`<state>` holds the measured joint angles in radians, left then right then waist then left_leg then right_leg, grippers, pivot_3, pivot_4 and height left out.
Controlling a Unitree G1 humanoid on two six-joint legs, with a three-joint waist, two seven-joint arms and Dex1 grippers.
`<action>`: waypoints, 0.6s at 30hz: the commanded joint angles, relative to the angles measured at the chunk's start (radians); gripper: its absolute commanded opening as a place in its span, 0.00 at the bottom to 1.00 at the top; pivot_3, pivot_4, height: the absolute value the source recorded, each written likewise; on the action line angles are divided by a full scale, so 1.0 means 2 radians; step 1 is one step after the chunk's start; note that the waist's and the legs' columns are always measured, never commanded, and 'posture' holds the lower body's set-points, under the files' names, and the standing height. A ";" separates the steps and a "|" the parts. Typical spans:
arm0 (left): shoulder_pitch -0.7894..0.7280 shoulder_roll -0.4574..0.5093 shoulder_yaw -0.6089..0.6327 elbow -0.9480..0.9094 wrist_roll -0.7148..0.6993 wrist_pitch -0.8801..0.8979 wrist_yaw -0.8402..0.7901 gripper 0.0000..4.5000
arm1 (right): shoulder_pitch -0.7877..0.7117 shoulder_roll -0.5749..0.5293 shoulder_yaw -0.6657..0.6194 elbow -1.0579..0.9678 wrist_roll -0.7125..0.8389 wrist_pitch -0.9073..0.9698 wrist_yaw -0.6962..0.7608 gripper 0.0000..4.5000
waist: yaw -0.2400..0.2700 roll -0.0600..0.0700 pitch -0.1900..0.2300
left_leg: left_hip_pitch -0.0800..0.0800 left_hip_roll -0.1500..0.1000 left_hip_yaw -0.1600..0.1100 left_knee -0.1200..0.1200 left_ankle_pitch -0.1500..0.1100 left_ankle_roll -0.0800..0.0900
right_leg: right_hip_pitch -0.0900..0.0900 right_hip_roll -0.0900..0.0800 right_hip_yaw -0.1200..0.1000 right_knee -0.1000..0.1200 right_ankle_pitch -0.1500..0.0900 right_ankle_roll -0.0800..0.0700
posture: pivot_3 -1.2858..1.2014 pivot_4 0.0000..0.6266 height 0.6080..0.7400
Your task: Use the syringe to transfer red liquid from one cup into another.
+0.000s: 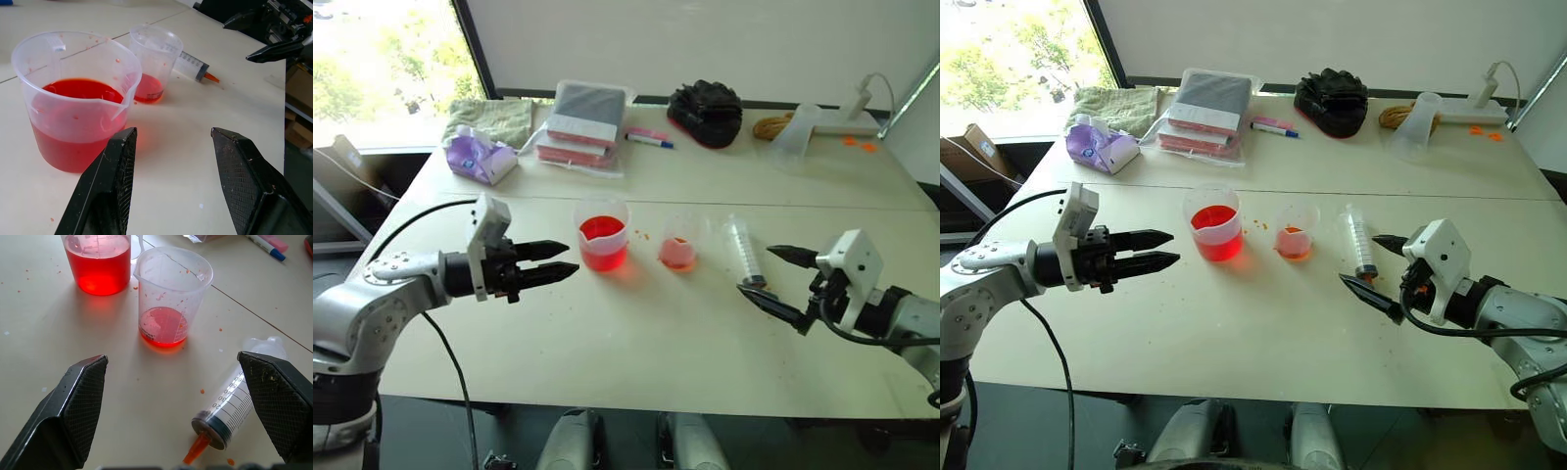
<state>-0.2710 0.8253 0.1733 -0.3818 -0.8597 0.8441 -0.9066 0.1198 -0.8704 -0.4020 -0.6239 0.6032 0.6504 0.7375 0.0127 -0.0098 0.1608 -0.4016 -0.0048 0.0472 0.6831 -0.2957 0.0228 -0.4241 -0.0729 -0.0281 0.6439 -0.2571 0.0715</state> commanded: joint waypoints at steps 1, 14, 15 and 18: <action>0.003 0.002 0.009 -0.022 -0.009 -0.002 -0.001 0.56 | 0.003 -0.005 -0.009 -0.005 -0.006 -0.006 0.003 0.99 | 0.000 0.000 0.000 | 0.000 0.000 0.000 0.000 0.000 0.000 | 0.000 0.000 0.000 0.000 0.000 0.000 | 0.52 0.24 1.00; 0.005 -0.002 0.016 -0.020 -0.015 -0.002 0.009 0.56 | -0.018 -0.013 -0.015 -0.008 0.018 0.047 -0.010 0.99 | 0.000 0.000 0.000 | 0.000 0.000 0.000 0.000 0.000 0.000 | 0.000 0.000 0.000 0.000 0.000 0.000 | 0.52 0.24 1.00; 0.004 -0.004 0.015 -0.019 -0.016 -0.003 0.009 0.56 | -0.022 -0.014 -0.016 -0.006 0.020 0.052 -0.010 0.99 | 0.000 0.000 0.000 | 0.000 0.000 0.000 0.000 0.000 0.000 | 0.000 0.000 0.000 0.000 0.000 0.000 | 0.52 0.24 1.00; 0.001 -0.006 0.012 -0.016 -0.015 -0.003 0.012 0.56 | -0.031 -0.021 -0.014 -0.004 0.018 0.062 -0.012 0.99 | 0.000 0.000 0.000 | 0.000 0.000 0.000 0.000 0.000 0.000 | 0.000 0.000 0.000 0.000 0.000 0.000 | 0.52 0.24 1.00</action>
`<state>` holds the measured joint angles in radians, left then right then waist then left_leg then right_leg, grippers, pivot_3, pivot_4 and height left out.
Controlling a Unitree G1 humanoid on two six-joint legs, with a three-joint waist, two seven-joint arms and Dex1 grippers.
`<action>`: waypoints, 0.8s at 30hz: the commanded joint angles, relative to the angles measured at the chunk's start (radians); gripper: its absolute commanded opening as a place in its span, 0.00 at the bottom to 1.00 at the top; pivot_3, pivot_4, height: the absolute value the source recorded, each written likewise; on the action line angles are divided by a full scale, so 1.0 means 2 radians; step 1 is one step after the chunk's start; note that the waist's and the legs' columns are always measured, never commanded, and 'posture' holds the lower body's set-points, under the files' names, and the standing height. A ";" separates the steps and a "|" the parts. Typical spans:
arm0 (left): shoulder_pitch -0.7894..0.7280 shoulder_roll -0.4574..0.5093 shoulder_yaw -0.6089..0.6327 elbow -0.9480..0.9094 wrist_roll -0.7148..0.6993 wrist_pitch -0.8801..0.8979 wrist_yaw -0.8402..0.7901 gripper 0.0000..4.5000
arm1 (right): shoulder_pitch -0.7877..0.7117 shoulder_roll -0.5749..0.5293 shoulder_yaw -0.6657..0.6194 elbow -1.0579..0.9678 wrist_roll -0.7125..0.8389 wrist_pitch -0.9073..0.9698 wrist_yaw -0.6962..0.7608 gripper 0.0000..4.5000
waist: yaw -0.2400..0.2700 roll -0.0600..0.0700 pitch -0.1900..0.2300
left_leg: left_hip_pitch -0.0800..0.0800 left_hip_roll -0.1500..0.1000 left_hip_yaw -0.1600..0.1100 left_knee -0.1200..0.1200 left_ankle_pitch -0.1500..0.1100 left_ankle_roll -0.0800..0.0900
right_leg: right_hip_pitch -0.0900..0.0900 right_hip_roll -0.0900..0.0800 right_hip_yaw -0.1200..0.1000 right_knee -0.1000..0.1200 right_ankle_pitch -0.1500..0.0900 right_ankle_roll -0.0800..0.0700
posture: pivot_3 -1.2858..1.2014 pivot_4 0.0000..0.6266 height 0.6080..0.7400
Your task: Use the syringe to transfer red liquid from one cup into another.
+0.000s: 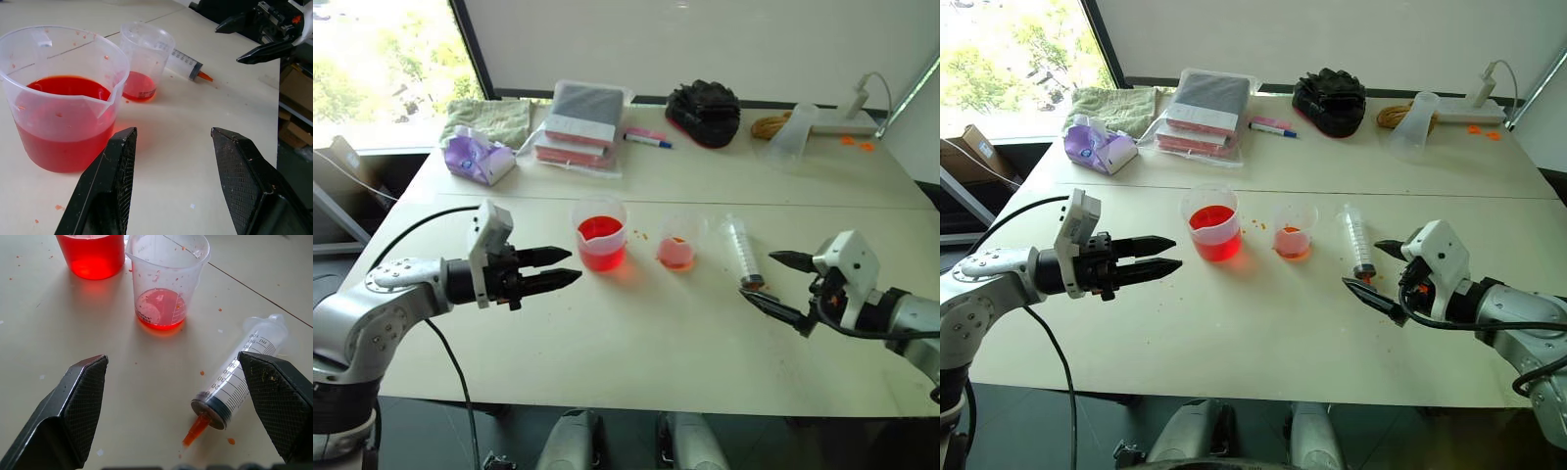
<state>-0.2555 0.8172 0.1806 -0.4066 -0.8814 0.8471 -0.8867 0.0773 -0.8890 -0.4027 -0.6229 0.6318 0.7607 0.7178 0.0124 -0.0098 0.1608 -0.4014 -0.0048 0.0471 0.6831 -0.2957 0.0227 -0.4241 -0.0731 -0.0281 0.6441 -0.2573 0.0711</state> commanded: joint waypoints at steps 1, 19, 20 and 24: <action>-0.009 -0.003 0.008 -0.003 -0.003 -0.004 0.005 0.56 | -0.013 -0.013 -0.012 -0.003 0.002 0.009 -0.004 0.99 | 0.000 0.000 0.000 | 0.000 0.000 0.000 0.000 0.000 0.000 | 0.000 0.000 0.000 0.000 0.000 0.000 | 0.52 0.24 1.00; -0.102 0.048 0.018 0.091 0.022 -0.030 -0.052 0.56 | -0.181 -0.095 0.053 0.086 0.024 0.156 -0.010 0.99 | -0.001 0.000 0.000 | 0.000 0.000 0.000 0.000 0.000 0.000 | 0.000 0.000 0.000 0.000 0.000 0.000 | 0.52 0.24 1.00; -0.122 0.054 0.012 0.104 0.028 -0.034 -0.065 0.56 | -0.211 -0.097 0.071 0.099 0.022 0.180 -0.016 0.99 | -0.001 0.000 0.000 | 0.000 0.000 0.000 0.000 0.000 0.000 | 0.000 0.000 0.000 0.000 0.000 0.000 | 0.52 0.24 1.00; -0.191 0.061 -0.021 0.141 0.054 -0.054 -0.111 0.56 | -0.332 -0.074 0.146 0.170 0.009 0.302 -0.053 0.99 | -0.001 0.000 0.000 | -0.001 0.000 0.000 0.000 0.000 0.000 | -0.001 0.000 0.000 0.000 0.000 0.000 | 0.52 0.24 1.00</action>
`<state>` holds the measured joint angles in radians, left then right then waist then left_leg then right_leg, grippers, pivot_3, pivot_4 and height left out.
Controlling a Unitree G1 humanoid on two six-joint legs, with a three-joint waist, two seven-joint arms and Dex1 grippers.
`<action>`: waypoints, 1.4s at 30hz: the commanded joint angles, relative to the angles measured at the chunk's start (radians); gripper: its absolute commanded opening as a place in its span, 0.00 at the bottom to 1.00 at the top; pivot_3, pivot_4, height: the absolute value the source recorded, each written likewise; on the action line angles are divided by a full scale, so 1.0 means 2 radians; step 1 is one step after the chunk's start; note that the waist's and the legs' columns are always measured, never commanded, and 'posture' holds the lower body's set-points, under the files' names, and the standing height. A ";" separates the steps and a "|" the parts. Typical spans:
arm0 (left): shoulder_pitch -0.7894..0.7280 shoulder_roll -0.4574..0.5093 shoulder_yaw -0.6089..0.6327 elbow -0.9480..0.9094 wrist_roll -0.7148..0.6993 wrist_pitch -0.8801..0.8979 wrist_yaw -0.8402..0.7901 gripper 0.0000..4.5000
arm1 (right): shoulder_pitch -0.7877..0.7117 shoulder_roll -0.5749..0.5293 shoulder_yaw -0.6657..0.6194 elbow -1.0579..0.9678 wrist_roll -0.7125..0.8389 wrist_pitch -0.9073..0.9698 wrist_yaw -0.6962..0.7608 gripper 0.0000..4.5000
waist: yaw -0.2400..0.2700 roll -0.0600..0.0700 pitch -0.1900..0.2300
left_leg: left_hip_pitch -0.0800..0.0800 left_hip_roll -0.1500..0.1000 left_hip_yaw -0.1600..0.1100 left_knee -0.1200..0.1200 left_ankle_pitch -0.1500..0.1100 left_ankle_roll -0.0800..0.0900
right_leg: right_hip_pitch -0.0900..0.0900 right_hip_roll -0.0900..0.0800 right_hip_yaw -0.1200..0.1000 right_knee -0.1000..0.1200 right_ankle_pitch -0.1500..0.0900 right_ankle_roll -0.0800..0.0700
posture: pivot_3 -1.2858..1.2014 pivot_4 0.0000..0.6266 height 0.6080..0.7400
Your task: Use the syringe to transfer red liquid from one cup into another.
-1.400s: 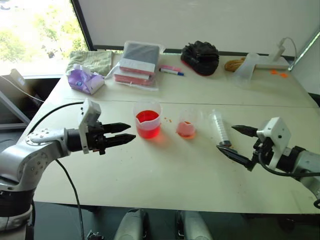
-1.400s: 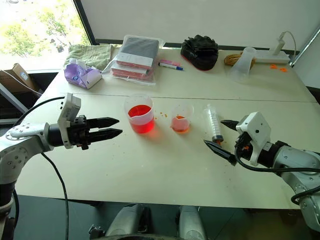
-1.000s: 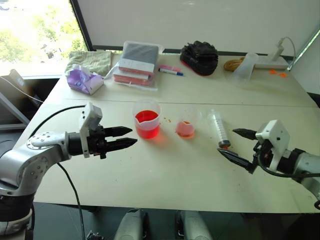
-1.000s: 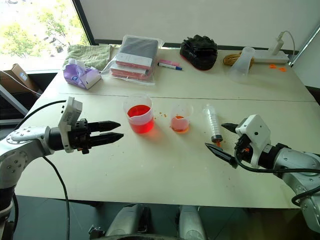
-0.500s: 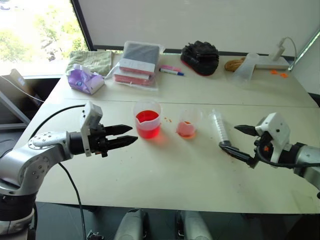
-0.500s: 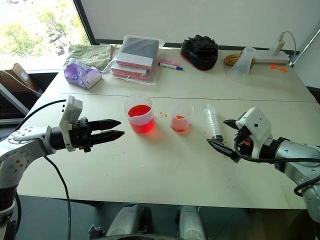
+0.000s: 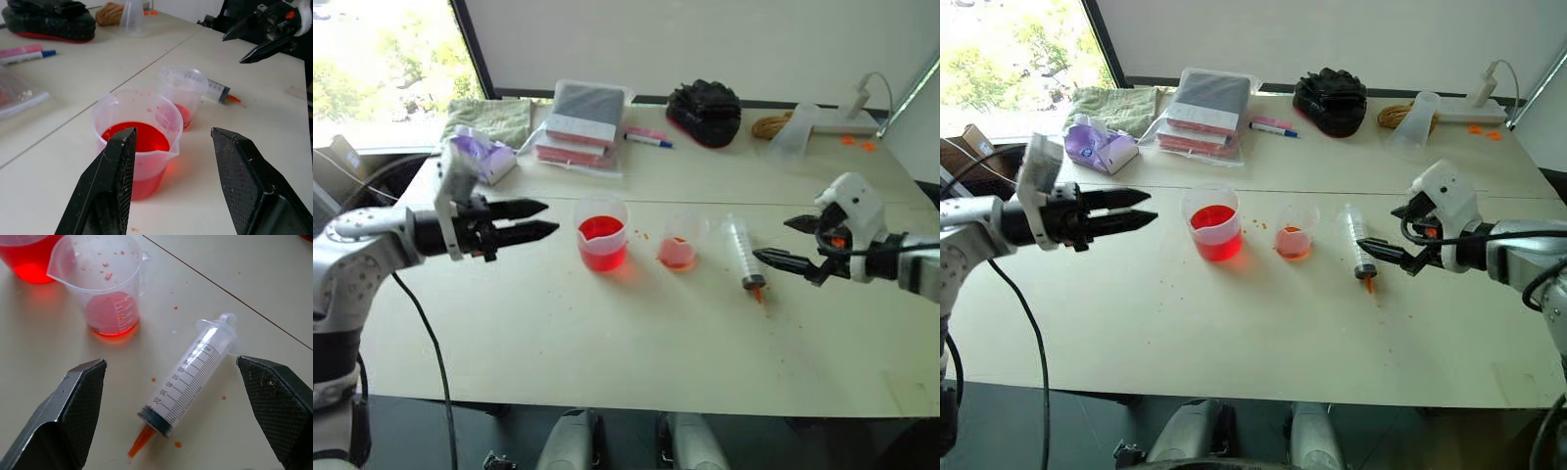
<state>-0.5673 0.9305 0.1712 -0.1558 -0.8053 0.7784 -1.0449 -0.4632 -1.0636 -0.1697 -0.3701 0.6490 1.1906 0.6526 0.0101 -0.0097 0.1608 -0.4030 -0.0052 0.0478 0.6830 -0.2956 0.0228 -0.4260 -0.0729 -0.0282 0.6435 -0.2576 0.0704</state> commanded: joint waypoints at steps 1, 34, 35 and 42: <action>-0.052 0.002 -0.021 0.022 0.018 -0.022 -0.042 0.56 | -0.089 0.022 0.042 0.061 0.001 0.116 -0.026 0.99 | 0.000 0.000 0.000 | 0.000 0.000 0.000 0.000 0.000 0.000 | 0.000 0.000 0.000 0.000 0.000 0.000 | 0.52 0.24 1.00; -0.125 -0.027 -0.060 0.046 0.077 -0.067 -0.139 0.56 | -0.403 0.236 0.268 0.504 -0.150 0.201 -0.155 0.99 | -0.012 0.000 0.000 | -0.003 0.000 0.000 0.000 0.000 0.000 | -0.003 0.001 0.000 0.001 0.001 0.002 | 0.52 0.24 1.00; -0.122 -0.027 -0.058 0.043 0.077 -0.066 -0.138 0.56 | -0.403 0.235 0.270 0.502 -0.151 0.206 -0.150 0.99 | -0.013 0.000 0.000 | -0.003 0.000 0.000 0.000 0.000 0.000 | -0.003 0.001 0.000 0.001 0.001 0.002 | 0.52 0.24 1.00; -0.110 -0.027 -0.053 0.032 0.076 -0.065 -0.126 0.56 | -0.408 0.246 0.264 0.515 -0.160 0.212 -0.140 0.99 | -0.014 0.000 0.000 | -0.003 0.000 0.000 0.000 0.000 0.000 | -0.003 0.001 0.000 0.001 0.001 0.002 | 0.52 0.24 1.00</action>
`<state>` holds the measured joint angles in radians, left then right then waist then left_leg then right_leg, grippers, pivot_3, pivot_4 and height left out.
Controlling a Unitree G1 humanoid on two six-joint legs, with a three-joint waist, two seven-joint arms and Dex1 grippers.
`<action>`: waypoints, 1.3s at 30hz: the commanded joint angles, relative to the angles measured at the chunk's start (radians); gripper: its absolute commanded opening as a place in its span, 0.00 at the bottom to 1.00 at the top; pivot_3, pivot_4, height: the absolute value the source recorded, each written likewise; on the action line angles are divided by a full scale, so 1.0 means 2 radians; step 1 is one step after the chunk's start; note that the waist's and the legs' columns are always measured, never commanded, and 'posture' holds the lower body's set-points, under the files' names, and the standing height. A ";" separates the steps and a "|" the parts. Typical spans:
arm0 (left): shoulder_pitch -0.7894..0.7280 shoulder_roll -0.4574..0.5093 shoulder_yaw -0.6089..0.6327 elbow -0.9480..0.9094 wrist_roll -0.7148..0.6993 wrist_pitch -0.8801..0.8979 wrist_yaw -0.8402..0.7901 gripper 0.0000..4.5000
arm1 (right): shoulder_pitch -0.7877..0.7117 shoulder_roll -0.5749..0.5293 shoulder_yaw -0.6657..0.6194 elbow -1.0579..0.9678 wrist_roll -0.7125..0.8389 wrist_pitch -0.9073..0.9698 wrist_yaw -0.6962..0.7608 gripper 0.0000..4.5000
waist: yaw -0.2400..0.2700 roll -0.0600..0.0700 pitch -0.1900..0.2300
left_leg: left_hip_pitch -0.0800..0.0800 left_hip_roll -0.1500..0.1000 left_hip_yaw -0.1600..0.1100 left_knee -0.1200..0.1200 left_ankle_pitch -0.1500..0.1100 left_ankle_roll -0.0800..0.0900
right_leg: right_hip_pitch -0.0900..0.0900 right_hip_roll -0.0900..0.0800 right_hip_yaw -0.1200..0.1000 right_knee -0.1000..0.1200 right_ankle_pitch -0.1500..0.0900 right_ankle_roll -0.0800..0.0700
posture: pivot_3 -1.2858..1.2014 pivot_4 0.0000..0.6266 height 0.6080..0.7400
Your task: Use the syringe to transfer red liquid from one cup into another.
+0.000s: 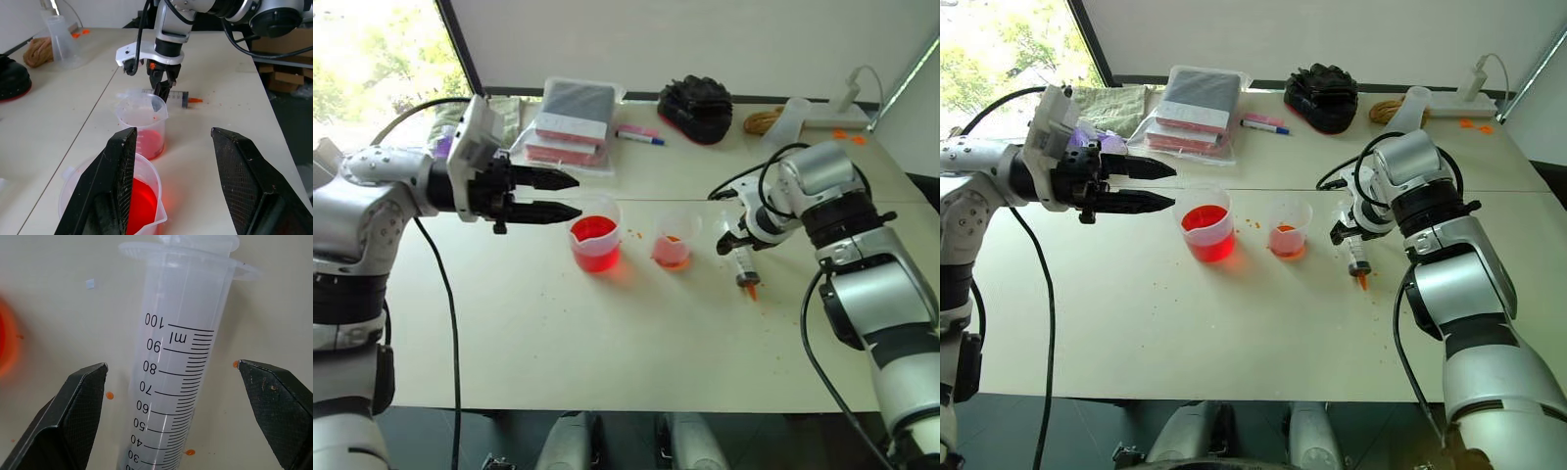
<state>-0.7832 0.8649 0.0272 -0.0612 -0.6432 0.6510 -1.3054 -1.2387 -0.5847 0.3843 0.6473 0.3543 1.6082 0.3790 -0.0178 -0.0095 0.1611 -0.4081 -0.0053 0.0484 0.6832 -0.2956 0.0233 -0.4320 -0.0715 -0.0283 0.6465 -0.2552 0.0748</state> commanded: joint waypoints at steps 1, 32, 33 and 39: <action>-0.001 0.005 0.019 -0.016 -0.006 -0.001 0.005 0.56 | -0.021 0.012 -0.019 0.013 -0.018 0.003 -0.006 0.99 | 0.000 0.000 0.000 | 0.000 0.000 0.000 0.000 0.000 0.000 | 0.000 0.000 0.000 0.000 0.000 0.000 | 0.52 0.24 1.00; 0.013 0.000 0.031 -0.044 -0.021 0.009 0.039 0.56 | -0.083 0.104 -0.133 0.228 -0.139 -0.075 -0.075 0.31 | 0.000 0.000 0.000 | 0.001 0.000 0.000 0.000 0.000 -0.001 | 0.001 0.000 0.000 0.000 0.000 0.000 | 0.52 0.24 1.00; 0.013 0.000 0.031 -0.044 -0.021 0.009 0.040 0.56 | -0.085 0.104 -0.134 0.230 -0.140 -0.076 -0.074 0.30 | 0.000 0.000 0.000 | 0.001 0.000 0.000 0.000 0.000 -0.001 | 0.001 0.000 0.000 0.000 0.000 0.000 | 0.52 0.24 1.00; 0.011 -0.002 0.033 -0.043 -0.022 0.010 0.045 0.56 | -0.089 0.099 -0.140 0.219 -0.140 -0.072 -0.063 0.30 | -0.001 0.000 0.000 | 0.001 0.000 0.000 0.000 0.000 -0.001 | 0.001 0.000 0.000 0.000 0.000 0.000 | 0.52 0.24 1.00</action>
<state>-0.7489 0.8586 0.0579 -0.1239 -0.6680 0.6716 -1.2224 -1.3912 -0.3716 0.1111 1.1018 0.0907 1.4626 0.2460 -0.0197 -0.0093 0.1609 -0.4065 -0.0058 0.0480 0.6831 -0.2946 0.0215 -0.4303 -0.0725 -0.0283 0.6471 -0.2552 0.0747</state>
